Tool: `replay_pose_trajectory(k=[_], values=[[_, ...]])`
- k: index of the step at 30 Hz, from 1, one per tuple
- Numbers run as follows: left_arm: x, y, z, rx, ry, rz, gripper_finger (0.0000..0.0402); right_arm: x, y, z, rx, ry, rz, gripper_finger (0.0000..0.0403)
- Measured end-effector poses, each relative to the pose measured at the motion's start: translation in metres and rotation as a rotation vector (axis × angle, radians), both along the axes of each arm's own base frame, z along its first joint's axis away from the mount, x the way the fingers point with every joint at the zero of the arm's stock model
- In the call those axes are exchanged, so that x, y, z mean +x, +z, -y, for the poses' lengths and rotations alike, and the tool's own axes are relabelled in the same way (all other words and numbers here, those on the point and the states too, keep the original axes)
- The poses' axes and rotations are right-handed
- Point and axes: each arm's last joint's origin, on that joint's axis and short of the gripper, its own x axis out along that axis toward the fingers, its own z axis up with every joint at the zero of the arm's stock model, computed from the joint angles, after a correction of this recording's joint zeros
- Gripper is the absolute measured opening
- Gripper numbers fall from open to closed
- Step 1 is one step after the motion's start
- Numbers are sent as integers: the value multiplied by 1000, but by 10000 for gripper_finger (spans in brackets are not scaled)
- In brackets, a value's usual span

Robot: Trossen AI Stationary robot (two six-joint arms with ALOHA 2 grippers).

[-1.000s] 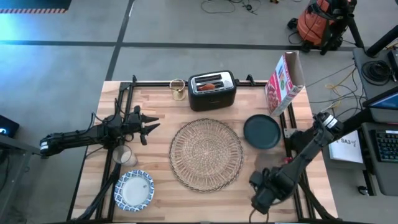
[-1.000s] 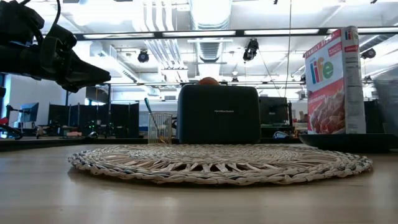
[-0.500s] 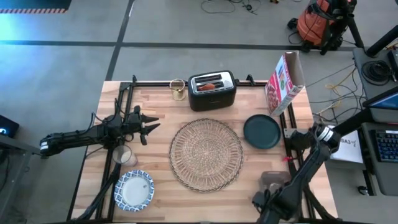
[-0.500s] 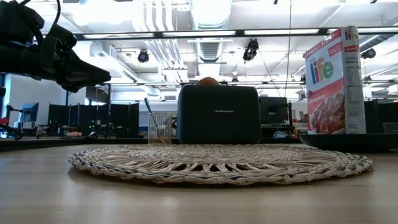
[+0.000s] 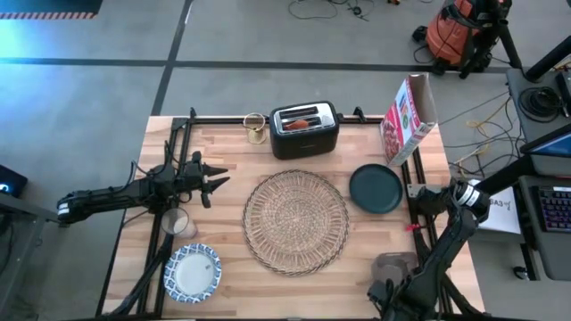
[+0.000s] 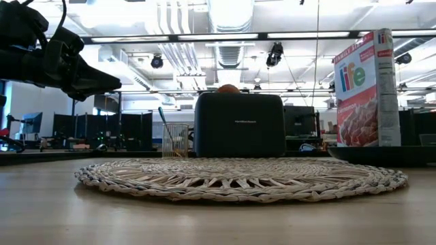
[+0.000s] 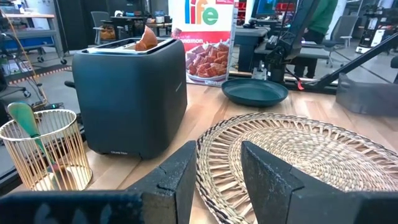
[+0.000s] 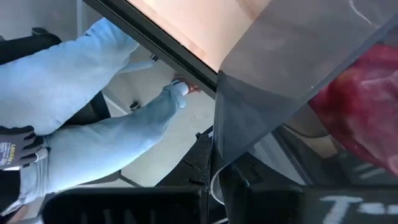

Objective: Arrange a breakfast setting
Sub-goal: Move the black bin to the bottom right of the table

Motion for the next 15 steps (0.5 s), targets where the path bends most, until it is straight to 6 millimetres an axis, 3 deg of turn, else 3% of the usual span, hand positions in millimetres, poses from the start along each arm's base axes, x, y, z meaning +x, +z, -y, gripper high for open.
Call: replay_pose_trajectory(k=[15], values=[[0, 0, 0, 0, 0, 0, 112, -2, 2, 1, 4, -56, -57, 89]])
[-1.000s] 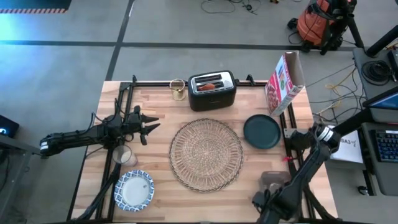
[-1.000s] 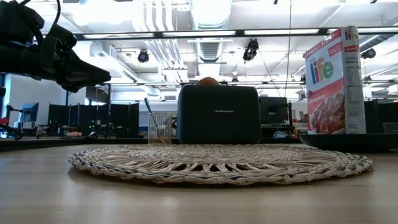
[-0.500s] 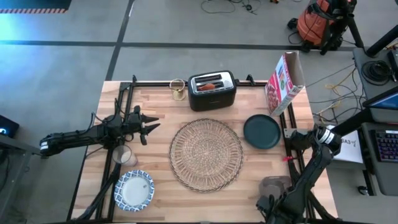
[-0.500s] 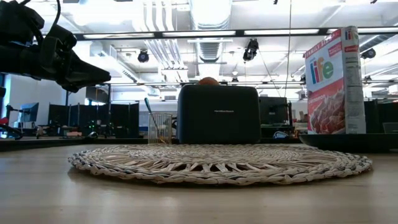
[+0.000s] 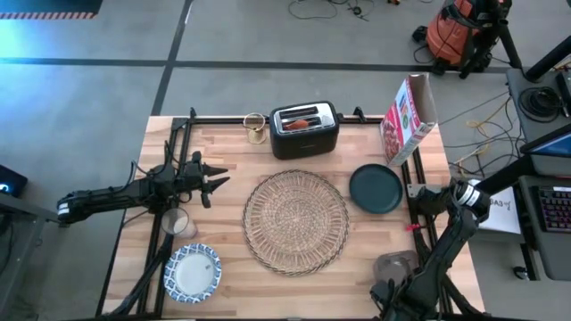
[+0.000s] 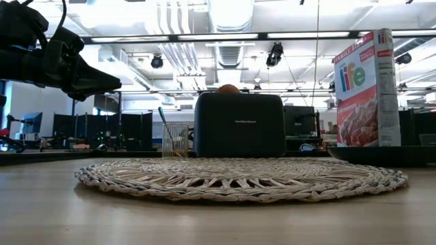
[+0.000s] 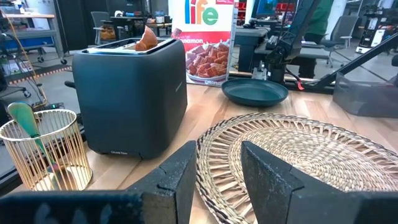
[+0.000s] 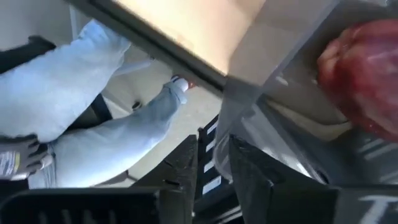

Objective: Arrange a breakfast setting
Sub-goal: Move the black bin to the bottom right of the table, then put the blue plate on the right side of the brown place mat

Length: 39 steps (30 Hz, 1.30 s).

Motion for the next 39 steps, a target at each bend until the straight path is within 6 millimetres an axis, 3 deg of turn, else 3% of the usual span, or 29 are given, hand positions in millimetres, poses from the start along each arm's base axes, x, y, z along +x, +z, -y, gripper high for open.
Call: replay_pose_trajectory(k=[10, 17, 25, 31, 39], values=[[0, 0, 0, 0, 0, 0, 112, 3, 26, 13, 80, -2, 12, 131], [0, 0, 0, 0, 0, 0, 112, 31, 32, 38, 58, 14, 145, 125], [0, 0, 0, 0, 0, -1, 112, 69, 43, 85, 61, 81, 277, 106], [0, 0, 0, 0, 0, 0, 112, 74, 48, 125, -94, 161, 289, 91], [0, 0, 0, 0, 0, -1, 112, 82, 43, 185, -303, 223, 153, 93]])
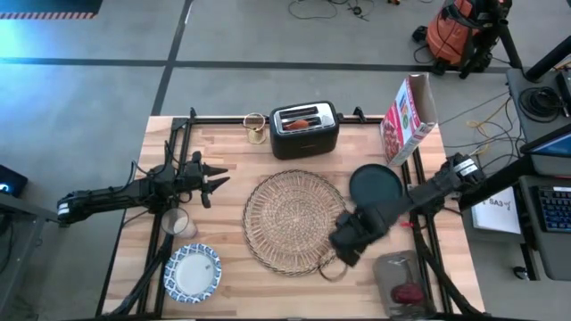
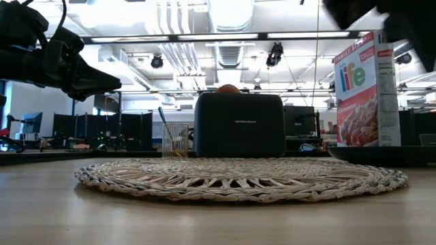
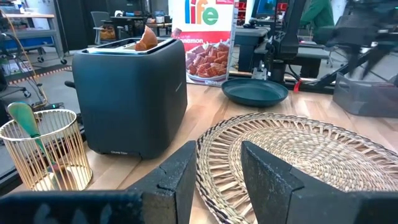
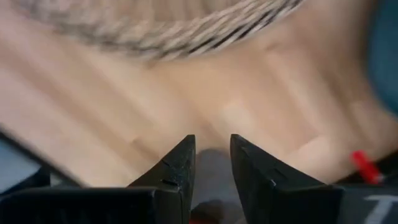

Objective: Arrange a breakfast setting
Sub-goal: Put the blue plate on the right side of the brown place mat

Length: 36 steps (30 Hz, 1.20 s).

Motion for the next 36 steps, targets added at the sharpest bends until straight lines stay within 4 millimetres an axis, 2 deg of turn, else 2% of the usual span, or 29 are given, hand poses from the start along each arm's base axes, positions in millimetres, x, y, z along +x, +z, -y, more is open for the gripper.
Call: replay_pose_trajectory(k=[3, 8, 14, 22, 31, 36], values=[[0, 0, 0, 0, 0, 0, 112, 5, 0, 23, -26, -21, -34, 106], [0, 0, 0, 0, 0, -1, 112, 10, -7, 50, -22, -5, -52, 140], [0, 0, 0, 0, 0, -1, 112, 2, -30, 73, -37, 8, -139, 180], [0, 0, 0, 0, 1, -1, 112, -7, -54, 91, -35, -3, -198, 192], [0, 0, 0, 0, 0, -1, 112, -16, -88, 108, -32, -15, -171, 192], [0, 0, 0, 0, 0, 0, 112, -22, -100, 118, -71, -31, -185, 192]])
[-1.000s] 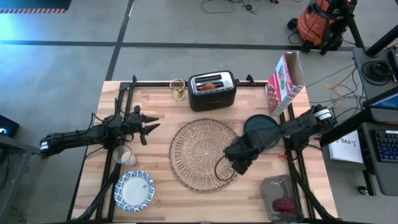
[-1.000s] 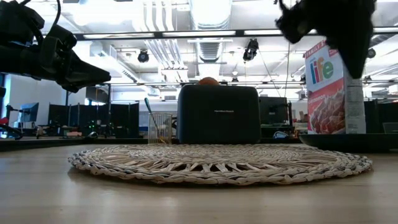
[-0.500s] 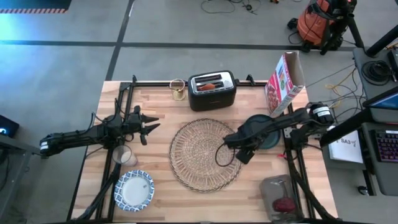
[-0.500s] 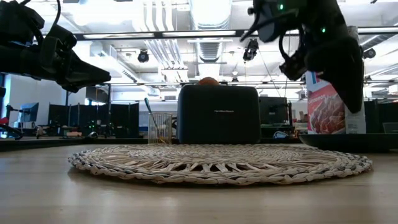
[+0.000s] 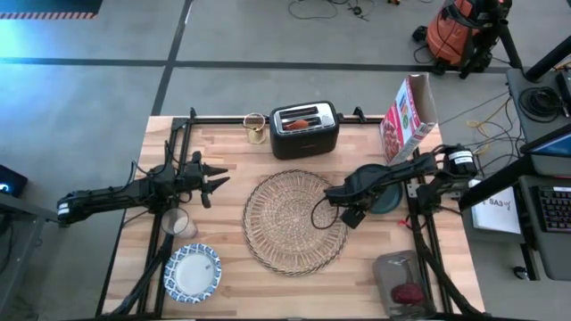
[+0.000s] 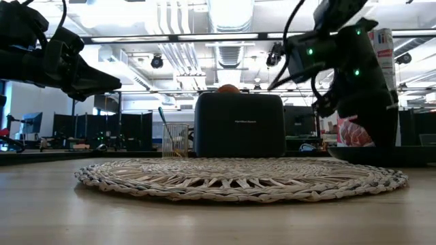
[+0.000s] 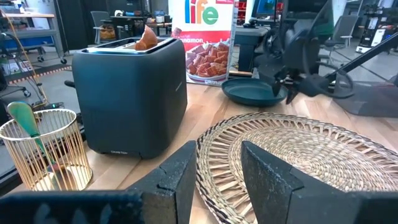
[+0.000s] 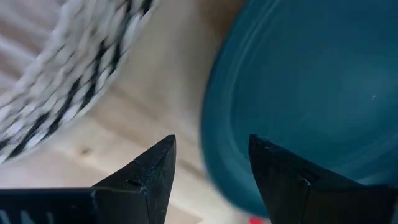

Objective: Arrange a breakfast setting
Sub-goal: Put the blue plate on the right side of the brown place mat

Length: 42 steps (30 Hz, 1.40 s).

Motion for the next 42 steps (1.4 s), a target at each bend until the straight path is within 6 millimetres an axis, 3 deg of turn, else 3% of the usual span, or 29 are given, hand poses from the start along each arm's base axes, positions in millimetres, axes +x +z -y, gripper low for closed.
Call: replay_pose_trajectory(k=[8, 18, 25, 32, 38, 42], values=[[0, 0, 0, 0, 0, -1, 112, 2, -7, 3, -10, 1, 48, 164], [0, 0, 0, 0, 0, -1, 112, 2, -7, 3, 7, 7, 53, 26], [0, 0, 0, 0, 0, 0, 112, 3, -5, 1, 42, -8, 50, 15], [0, 0, 0, 0, 0, -1, 112, 26, 22, -22, 86, 83, 166, 12], [0, 0, 0, 0, 0, 0, 112, 49, 60, -57, 58, 257, 343, 11], [0, 0, 0, 0, 0, -1, 112, 56, 74, -78, 65, 313, 447, 11]])
